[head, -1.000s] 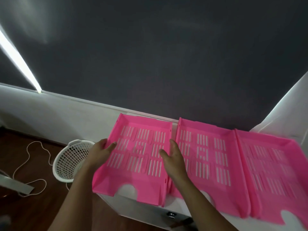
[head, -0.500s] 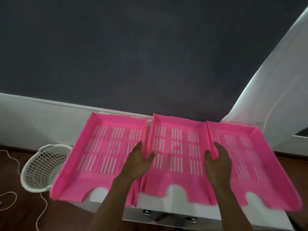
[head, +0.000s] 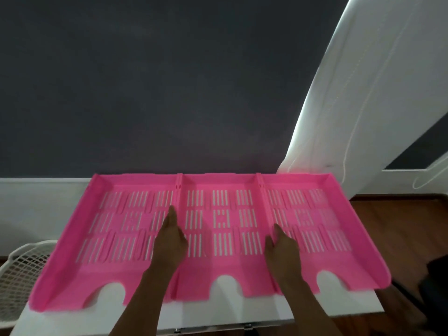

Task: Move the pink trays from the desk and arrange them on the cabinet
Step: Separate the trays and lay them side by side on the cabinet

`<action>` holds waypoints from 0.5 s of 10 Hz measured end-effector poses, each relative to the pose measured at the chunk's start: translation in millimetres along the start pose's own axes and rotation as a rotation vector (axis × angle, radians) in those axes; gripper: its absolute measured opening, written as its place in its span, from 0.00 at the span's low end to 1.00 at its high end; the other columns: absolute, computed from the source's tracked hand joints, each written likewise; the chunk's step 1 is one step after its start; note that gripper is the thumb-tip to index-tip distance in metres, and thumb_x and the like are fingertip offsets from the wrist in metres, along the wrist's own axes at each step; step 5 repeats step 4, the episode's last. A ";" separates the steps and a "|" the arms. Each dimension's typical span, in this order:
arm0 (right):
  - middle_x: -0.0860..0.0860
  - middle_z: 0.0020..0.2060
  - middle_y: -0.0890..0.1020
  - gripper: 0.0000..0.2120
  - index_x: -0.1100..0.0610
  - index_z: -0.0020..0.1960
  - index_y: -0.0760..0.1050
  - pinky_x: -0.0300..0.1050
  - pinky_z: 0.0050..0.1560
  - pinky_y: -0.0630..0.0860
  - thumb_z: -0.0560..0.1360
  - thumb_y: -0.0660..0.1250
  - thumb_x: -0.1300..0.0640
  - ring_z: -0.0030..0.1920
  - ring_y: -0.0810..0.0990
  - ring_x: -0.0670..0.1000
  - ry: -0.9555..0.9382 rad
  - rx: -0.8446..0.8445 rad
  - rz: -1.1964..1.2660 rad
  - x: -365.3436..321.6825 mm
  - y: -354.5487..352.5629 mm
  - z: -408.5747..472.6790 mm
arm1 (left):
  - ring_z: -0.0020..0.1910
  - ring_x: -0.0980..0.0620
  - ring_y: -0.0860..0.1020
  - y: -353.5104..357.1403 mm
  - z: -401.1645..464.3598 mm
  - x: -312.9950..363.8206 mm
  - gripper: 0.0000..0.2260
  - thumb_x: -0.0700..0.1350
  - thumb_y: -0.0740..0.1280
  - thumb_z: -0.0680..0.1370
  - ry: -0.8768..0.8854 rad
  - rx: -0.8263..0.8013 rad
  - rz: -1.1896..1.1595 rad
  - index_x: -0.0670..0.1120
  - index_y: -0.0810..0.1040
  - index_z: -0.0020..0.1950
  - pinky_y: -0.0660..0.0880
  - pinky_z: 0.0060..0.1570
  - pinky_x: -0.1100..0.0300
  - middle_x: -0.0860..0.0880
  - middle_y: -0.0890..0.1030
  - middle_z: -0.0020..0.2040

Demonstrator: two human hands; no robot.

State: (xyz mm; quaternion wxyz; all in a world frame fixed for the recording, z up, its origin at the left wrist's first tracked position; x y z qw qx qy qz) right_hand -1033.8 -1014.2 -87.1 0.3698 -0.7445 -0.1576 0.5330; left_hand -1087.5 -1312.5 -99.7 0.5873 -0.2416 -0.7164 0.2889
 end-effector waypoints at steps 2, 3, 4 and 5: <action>0.52 0.34 0.83 0.24 0.61 0.76 0.65 0.47 0.34 0.84 0.81 0.61 0.60 0.23 0.74 0.40 -0.039 0.033 -0.051 -1.4 -1.5 1.5 | 0.26 0.56 0.69 0.1 -1.7 -0.2 0.32 0.33 0.57 0.80 -0.006 0.018 0.020 0.45 0.47 0.81 0.65 0.19 0.68 0.41 0.72 0.71; 0.55 0.41 0.85 0.25 0.61 0.77 0.63 0.47 0.41 0.85 0.82 0.61 0.59 0.26 0.75 0.39 -0.041 0.000 -0.009 -6.8 -2.6 -1.1 | 0.31 0.54 0.77 -2.5 0.5 2.4 0.31 0.35 0.58 0.81 -0.004 -0.034 0.032 0.44 0.47 0.81 0.72 0.25 0.70 0.41 0.67 0.76; 0.58 0.68 0.77 0.27 0.60 0.79 0.60 0.40 0.65 0.67 0.82 0.61 0.57 0.58 0.82 0.52 -0.061 -0.039 0.057 -12.4 -8.0 -14.7 | 0.67 0.41 0.76 -12.1 -9.0 13.6 0.31 0.40 0.61 0.81 0.057 -0.016 0.047 0.42 0.48 0.81 0.68 0.64 0.59 0.40 0.58 0.80; 0.58 0.68 0.77 0.27 0.60 0.79 0.60 0.40 0.65 0.67 0.82 0.61 0.57 0.58 0.82 0.52 -0.061 -0.039 0.057 -12.4 -8.0 -14.7 | 0.67 0.41 0.76 -12.1 -9.0 13.6 0.31 0.40 0.61 0.81 0.057 -0.016 0.047 0.42 0.48 0.81 0.68 0.64 0.59 0.40 0.58 0.80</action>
Point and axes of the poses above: each hand's wrist, its own z-axis towards the middle knuckle, its own y-axis out of the palm, x = y × z, the point moved 8 cm from there along z, towards the middle knuckle
